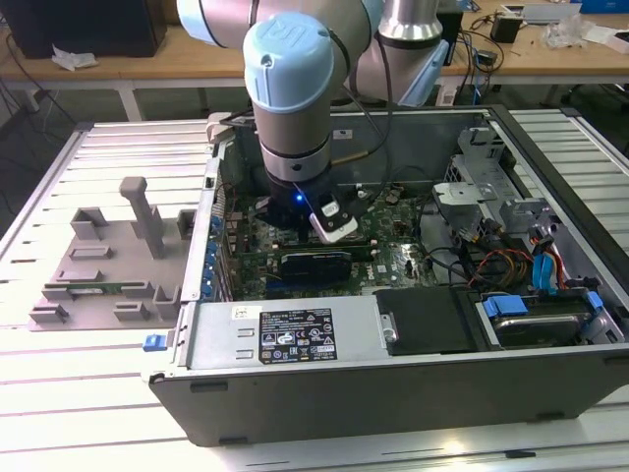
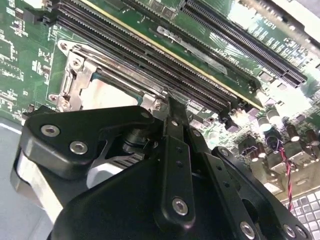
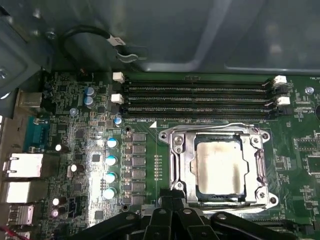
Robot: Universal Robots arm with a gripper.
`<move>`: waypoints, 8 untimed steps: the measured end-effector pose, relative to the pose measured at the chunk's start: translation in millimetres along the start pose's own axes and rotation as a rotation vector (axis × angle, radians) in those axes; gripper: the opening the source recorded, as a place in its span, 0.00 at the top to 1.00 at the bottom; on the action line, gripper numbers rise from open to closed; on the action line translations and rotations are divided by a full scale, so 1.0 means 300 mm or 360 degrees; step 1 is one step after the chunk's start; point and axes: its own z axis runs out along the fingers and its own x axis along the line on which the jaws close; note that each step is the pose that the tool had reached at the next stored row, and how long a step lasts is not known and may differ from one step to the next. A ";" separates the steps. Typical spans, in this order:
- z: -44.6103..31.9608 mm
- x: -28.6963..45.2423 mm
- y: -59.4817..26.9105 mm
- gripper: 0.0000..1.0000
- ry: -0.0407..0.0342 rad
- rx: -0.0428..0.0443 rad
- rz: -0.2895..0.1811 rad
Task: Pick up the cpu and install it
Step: 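Install the second cpu locking lever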
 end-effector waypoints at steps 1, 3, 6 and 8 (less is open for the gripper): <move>0.002 0.006 -0.001 0.89 0.0000 -0.0001 0.0000; -0.042 0.006 0.011 0.89 0.0000 0.0006 0.0003; -0.078 -0.003 0.027 0.89 -0.0003 0.0099 0.0011; -0.075 -0.032 0.031 0.89 -0.0004 0.0103 0.0018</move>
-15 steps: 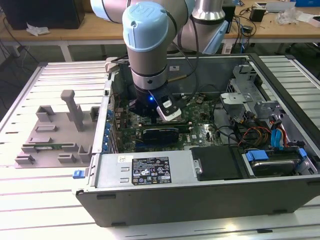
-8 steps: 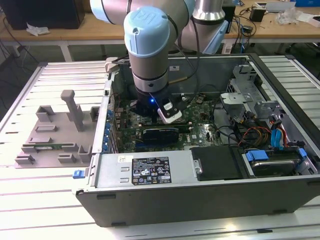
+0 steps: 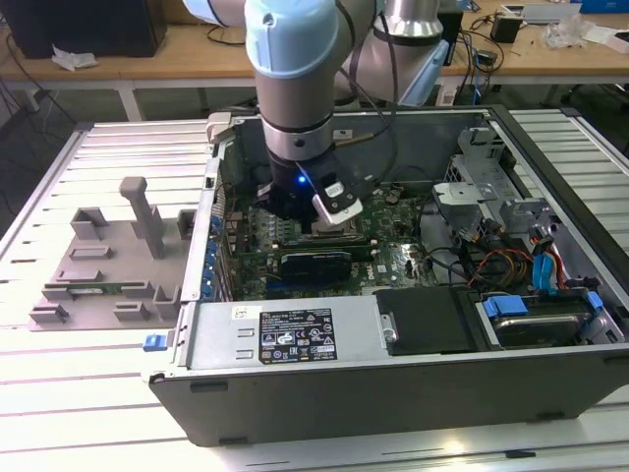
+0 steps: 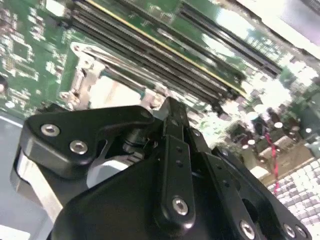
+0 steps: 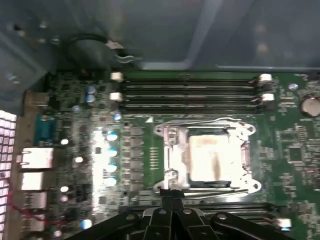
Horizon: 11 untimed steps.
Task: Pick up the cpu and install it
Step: 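Install the second cpu locking lever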
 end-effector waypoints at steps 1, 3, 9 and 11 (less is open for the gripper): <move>0.001 -0.017 0.002 0.89 0.0000 0.0002 0.0002; 0.004 -0.055 0.007 0.89 -0.0001 0.0008 0.0007; 0.018 -0.093 0.072 0.89 -0.0003 0.0027 0.0010; 0.021 -0.099 0.087 0.89 -0.0003 0.0033 0.0011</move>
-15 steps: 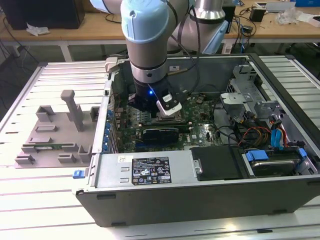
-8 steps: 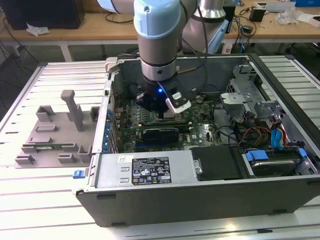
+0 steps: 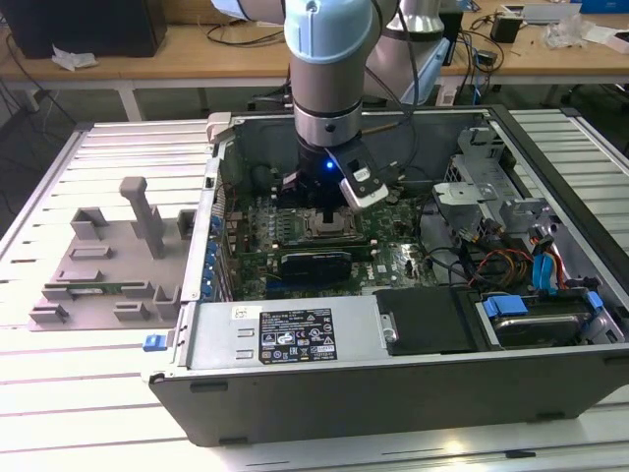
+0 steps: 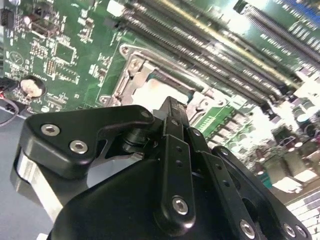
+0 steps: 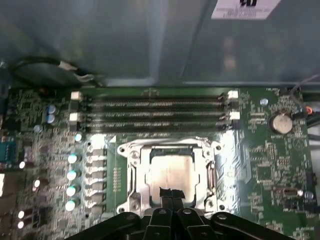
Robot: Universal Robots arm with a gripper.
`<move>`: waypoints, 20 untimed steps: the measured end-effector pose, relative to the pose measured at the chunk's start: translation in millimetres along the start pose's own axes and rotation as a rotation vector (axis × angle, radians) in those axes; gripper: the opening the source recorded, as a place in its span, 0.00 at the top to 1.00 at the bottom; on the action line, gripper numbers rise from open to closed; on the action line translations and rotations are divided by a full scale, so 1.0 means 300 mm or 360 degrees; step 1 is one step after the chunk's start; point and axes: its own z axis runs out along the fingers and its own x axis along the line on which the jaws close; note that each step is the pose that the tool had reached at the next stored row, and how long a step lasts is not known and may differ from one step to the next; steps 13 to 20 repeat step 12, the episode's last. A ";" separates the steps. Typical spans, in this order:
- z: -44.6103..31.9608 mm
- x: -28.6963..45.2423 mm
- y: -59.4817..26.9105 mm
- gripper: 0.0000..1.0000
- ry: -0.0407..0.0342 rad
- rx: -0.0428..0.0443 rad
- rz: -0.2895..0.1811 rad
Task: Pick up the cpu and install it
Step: 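Install the second cpu locking lever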
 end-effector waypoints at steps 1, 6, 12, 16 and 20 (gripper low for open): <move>0.002 -0.005 0.007 0.89 0.0000 0.0005 0.0000; 0.004 -0.012 0.017 0.89 -0.0001 0.0012 0.0001; 0.004 -0.012 0.019 0.89 -0.0001 0.0012 0.0001; 0.004 -0.012 0.019 0.89 -0.0001 0.0012 0.0001; 0.004 -0.012 0.019 0.89 -0.0001 0.0012 0.0001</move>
